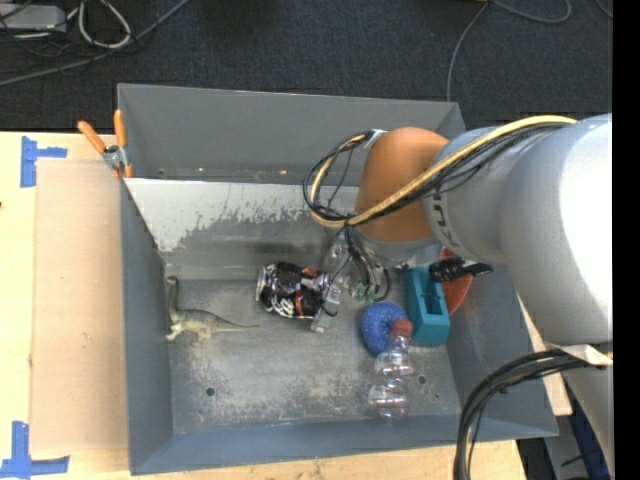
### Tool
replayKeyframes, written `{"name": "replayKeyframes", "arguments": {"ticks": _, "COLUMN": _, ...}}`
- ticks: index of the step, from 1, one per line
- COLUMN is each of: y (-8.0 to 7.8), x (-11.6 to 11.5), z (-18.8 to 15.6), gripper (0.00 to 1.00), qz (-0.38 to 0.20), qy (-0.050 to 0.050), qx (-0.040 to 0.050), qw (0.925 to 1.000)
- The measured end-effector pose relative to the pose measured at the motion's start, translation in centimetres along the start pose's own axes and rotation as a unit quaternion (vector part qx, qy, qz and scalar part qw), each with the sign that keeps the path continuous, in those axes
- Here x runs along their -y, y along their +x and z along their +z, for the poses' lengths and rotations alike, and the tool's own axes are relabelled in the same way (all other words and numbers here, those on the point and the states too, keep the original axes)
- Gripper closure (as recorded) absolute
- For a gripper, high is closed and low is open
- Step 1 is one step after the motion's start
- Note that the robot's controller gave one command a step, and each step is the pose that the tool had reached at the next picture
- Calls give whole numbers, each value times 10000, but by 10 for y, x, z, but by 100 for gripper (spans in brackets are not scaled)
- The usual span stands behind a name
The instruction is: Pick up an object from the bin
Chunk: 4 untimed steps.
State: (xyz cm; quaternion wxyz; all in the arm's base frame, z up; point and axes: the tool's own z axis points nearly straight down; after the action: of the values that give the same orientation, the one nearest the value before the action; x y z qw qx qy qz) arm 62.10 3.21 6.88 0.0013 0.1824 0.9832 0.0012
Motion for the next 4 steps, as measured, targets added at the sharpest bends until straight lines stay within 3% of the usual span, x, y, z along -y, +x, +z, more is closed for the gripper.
{"name": "replayKeyframes", "arguments": {"ticks": 1, "y": 6, "x": -4, "z": 1, "gripper": 100, "qz": -862, "qy": 11, "qx": -48, "qw": 9963}}
{"name": "replayKeyframes", "arguments": {"ticks": 4, "y": 7, "x": -3, "z": -25, "gripper": 100, "qz": -862, "qy": 13, "qx": -59, "qw": 9963}}
